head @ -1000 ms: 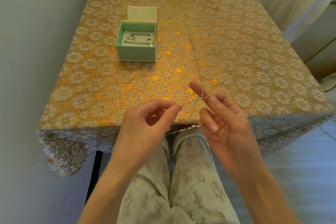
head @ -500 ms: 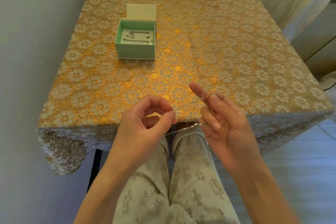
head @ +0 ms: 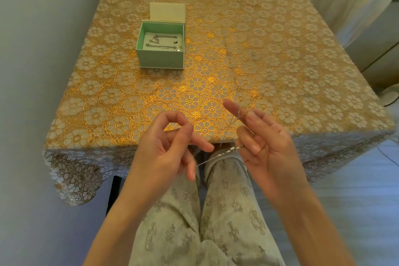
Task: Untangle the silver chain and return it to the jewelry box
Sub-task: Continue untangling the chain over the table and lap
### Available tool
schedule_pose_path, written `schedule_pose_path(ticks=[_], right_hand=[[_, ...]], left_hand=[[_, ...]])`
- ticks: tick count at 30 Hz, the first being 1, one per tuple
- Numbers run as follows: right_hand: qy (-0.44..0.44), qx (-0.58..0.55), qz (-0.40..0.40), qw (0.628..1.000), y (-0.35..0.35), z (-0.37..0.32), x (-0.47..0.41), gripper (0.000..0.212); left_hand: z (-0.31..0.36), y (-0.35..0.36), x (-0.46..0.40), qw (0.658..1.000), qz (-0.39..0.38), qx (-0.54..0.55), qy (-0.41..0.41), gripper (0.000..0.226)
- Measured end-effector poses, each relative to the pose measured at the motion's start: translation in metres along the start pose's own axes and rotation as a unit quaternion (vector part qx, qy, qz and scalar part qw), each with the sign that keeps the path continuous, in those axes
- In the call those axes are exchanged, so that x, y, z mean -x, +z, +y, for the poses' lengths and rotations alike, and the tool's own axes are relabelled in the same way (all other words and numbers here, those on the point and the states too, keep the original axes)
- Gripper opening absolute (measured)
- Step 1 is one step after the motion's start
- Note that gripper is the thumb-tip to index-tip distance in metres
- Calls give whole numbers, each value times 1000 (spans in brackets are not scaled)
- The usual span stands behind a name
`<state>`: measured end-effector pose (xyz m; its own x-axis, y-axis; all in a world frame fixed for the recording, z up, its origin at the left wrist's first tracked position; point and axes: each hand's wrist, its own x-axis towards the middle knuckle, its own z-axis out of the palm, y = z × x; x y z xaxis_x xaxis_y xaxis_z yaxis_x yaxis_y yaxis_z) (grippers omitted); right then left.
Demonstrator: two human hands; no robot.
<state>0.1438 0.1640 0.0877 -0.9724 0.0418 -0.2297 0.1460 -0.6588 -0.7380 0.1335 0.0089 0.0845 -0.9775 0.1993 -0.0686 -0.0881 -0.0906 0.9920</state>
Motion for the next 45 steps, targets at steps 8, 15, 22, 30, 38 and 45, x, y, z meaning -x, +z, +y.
schedule_pose_path(ticks=[8,15,22,30,38,45], right_hand=[[-13,87,-22,996,-2,2,2,7],[-4,111,-25,993,-4,0,2,8],[4,135,-40,990,-6,0,1,11],[7,144,-45,988,-7,0,8,12],[-14,115,-10,993,-10,4,27,8],[-40,116,-21,992,-10,6,35,10]], left_hand=[[-3,4,-1,995,-39,-92,-14,19],[-1,6,-2,993,-60,-94,-26,19],[3,13,-3,991,-91,-82,-58,28],[4,24,-2,994,-65,-76,-45,5],[16,19,17,994,-53,-98,8,11],[19,17,26,991,-31,-133,9,12]])
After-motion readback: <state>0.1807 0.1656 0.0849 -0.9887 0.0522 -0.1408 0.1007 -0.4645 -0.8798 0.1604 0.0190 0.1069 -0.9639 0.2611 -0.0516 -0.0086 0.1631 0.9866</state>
